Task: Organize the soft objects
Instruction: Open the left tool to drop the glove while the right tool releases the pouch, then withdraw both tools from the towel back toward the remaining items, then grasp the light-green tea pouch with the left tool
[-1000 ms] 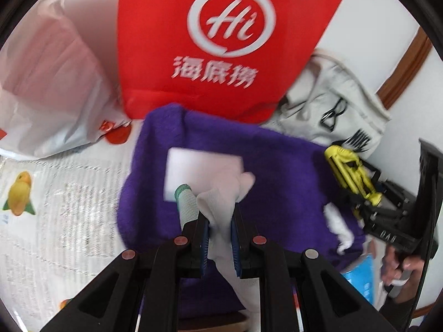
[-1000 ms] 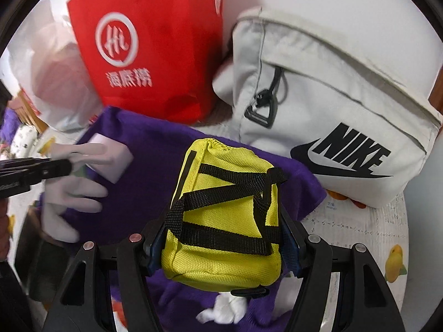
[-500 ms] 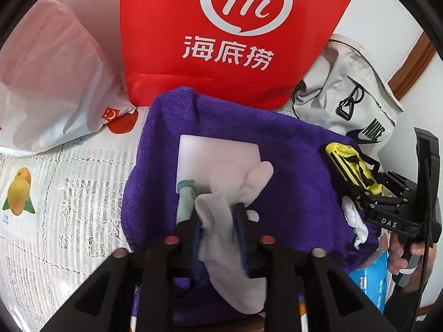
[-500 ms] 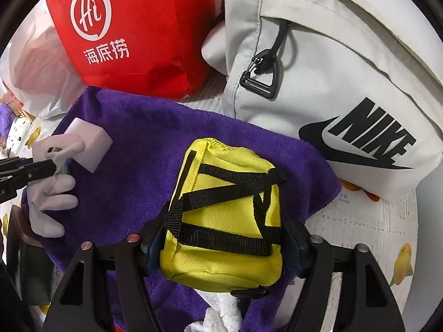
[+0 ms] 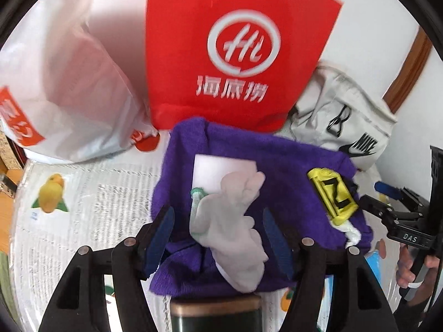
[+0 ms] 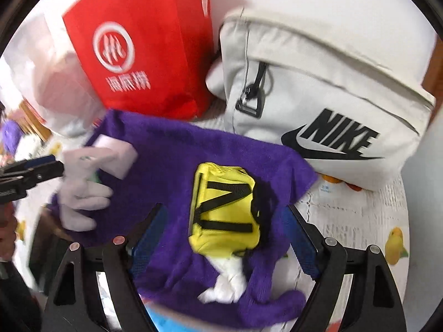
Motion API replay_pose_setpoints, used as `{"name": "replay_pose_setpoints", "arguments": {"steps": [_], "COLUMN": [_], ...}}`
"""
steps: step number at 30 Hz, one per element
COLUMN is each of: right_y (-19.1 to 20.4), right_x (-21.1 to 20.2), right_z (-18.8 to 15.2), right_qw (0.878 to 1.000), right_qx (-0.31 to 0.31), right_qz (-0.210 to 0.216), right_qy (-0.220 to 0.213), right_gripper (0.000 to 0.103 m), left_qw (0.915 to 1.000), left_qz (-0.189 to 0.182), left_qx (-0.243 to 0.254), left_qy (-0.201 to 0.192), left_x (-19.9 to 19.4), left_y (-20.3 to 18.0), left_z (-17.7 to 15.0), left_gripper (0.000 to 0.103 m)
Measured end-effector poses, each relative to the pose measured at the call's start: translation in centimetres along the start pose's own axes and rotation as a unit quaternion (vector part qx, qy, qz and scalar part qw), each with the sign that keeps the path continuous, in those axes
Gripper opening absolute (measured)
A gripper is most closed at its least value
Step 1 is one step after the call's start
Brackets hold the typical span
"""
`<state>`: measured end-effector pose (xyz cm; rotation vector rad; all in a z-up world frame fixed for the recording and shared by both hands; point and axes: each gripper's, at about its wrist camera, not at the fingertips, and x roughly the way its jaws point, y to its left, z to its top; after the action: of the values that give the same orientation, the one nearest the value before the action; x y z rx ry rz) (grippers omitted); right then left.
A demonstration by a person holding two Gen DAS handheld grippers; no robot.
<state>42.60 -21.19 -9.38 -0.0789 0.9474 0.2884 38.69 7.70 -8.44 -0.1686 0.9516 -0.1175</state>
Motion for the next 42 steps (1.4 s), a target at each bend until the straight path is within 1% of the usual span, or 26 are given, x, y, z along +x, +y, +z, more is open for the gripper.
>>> {"name": "replay_pose_setpoints", "arguments": {"steps": [2, 4, 7, 8, 10, 12, 16, 18, 21, 24, 25, 28, 30, 31, 34, 35, 38, 41, 42], "right_y": [0.1, 0.7, 1.5, 1.4, 1.7, 2.1, 3.6, 4.2, 5.1, 5.5, 5.5, 5.2, 5.0, 4.8, 4.4, 4.3, 3.8, 3.5, 3.5], "right_x": [-1.8, -4.0, -6.4, -7.3, -9.1, -10.6, -13.1, -14.1, -15.2, -16.4, -16.7, -17.9, -18.5, -18.8, -19.2, -19.2, -18.9, -18.7, -18.7], "right_z": [-0.7, -1.8, -3.5, -4.1, -5.6, -6.9, -10.3, -12.2, -15.3, -18.3, -19.1, -21.9, -23.2, -23.8, -25.6, -26.0, -26.9, -27.2, -27.2], "right_qw": [1.000, 0.999, 0.998, 0.998, 0.997, 0.996, 0.997, 0.997, 0.997, 0.997, 0.997, 0.996, 0.995, 0.995, 0.994, 0.994, 0.994, 0.994, 0.994], "right_qx": [0.012, 0.011, 0.020, 0.024, 0.035, 0.041, 0.036, 0.036, 0.032, 0.038, 0.041, 0.056, 0.063, 0.066, 0.076, 0.079, 0.090, 0.092, 0.092], "right_qz": [0.012, 0.017, 0.014, 0.022, 0.040, 0.044, 0.030, 0.028, 0.026, 0.019, 0.018, 0.020, 0.024, 0.025, 0.015, 0.012, 0.008, 0.004, 0.002], "right_qy": [-0.014, -0.039, -0.055, -0.057, -0.061, -0.063, -0.065, -0.063, -0.060, -0.060, -0.061, -0.065, -0.068, -0.069, -0.072, -0.072, -0.066, -0.065, -0.064], "right_gripper": [0.084, 0.084, 0.084, 0.084, 0.084, 0.084, 0.084, 0.084, 0.084, 0.084, 0.084, 0.084, 0.084, 0.084, 0.084, 0.084, 0.084, 0.084, 0.084], "left_qw": [0.9999, 0.9999, 0.9997, 0.9996, 0.9996, 0.9997, 0.9994, 0.9993, 0.9978, 0.9963, 0.9955, 0.9941, 0.9932, 0.9928, 0.9919, 0.9915, 0.9897, 0.9882, 0.9880], "left_qz": [0.002, 0.003, 0.003, 0.006, 0.006, -0.001, -0.006, -0.014, -0.043, -0.054, -0.059, -0.065, -0.068, -0.067, -0.073, -0.073, -0.065, -0.063, -0.057], "left_qx": [0.007, 0.008, 0.007, 0.010, 0.016, 0.021, 0.035, 0.035, 0.045, 0.057, 0.060, 0.066, 0.078, 0.083, 0.092, 0.095, 0.117, 0.127, 0.132], "left_qy": [-0.014, -0.012, -0.024, -0.025, -0.023, -0.015, -0.001, 0.007, 0.021, 0.035, 0.042, 0.057, 0.055, 0.053, 0.049, 0.049, 0.049, 0.056, 0.058], "left_x": [-1.7, -3.4, -5.6, -6.4, -7.8, -8.7, -10.0, -10.5, -10.9, -10.9, -10.7, -10.4, -10.5, -10.5, -10.1, -9.9, -9.1, -8.3, -8.0], "left_y": [-0.2, -0.3, -0.4, -0.5, -0.8, -1.2, -2.5, -3.0, -4.2, -5.6, -6.1, -7.4, -8.2, -8.5, -9.4, -9.5, -10.3, -11.0, -11.3], "left_z": [-0.5, -1.3, -2.7, -3.3, -4.8, -6.3, -10.0, -12.2, -15.5, -18.5, -19.6, -21.8, -22.9, -23.3, -24.5, -24.8, -25.6, -26.2, -26.3], "left_gripper": [0.064, 0.064, 0.064, 0.064, 0.064, 0.064, 0.064, 0.064, 0.064, 0.066, 0.070, 0.070, 0.073, 0.076, 0.078, 0.080, 0.080, 0.080, 0.080]}}
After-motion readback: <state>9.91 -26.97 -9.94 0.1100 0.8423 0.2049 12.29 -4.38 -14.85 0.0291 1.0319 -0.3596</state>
